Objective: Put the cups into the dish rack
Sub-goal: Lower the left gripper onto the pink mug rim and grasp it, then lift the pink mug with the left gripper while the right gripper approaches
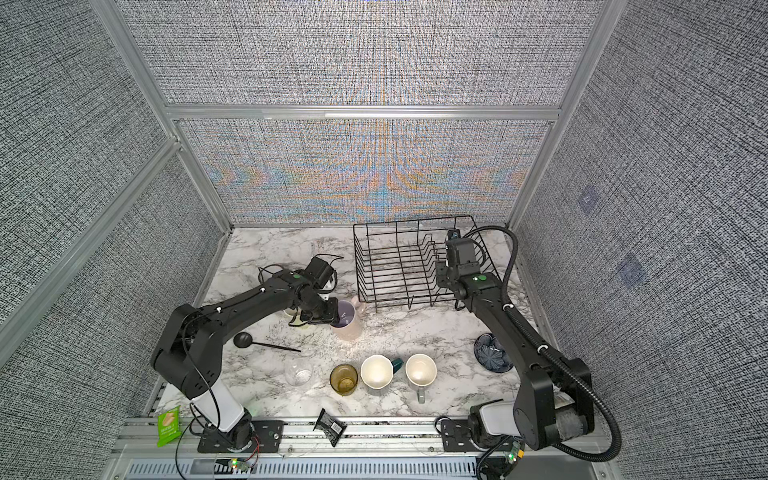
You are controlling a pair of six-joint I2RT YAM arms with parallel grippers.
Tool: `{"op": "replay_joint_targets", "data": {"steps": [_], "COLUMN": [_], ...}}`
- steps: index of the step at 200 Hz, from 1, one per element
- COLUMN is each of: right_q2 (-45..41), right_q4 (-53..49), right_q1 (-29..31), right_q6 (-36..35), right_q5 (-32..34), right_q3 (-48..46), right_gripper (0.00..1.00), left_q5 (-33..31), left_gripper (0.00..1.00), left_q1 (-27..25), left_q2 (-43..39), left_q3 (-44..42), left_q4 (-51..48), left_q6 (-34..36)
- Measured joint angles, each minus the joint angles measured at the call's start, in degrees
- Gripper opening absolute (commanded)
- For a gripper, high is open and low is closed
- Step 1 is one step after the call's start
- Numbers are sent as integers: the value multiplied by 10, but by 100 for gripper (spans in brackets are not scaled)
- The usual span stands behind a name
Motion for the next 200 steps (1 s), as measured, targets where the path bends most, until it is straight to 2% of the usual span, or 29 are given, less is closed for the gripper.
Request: {"op": "replay_joint_targets", "data": {"steps": [22,51,76,122,156,179,200], "right_q2": [-2,-8,-12,-17,-33,-46,-58], "right_q4": [0,1,3,6,12,21,24], "right_q1": [2,2,2,2,4,10,15], "right_q6": [1,2,2,2,5,16,31], "right_q5": [0,0,2,0,-11,-48,-116], "right_q3": [-2,-4,-9,-9,-15,-29,-40], "right_gripper": [61,61,61,61,61,62,62], "left_q5": [2,-3,-4,7,8,8,2], "left_gripper": [31,12,0,0,0,0,0], "left_q1": [-1,-1,-3,-1,-2,-2,-2], "left_q2": [4,6,6,-13,-58,-91,-115], "left_q3": [-2,2,2,-4,-2,10,26], "left_q4": [1,-3,-18,-30,-46,-61,-79], "left_q6": [-5,-5,-3,-10,-13,-10,2]}}
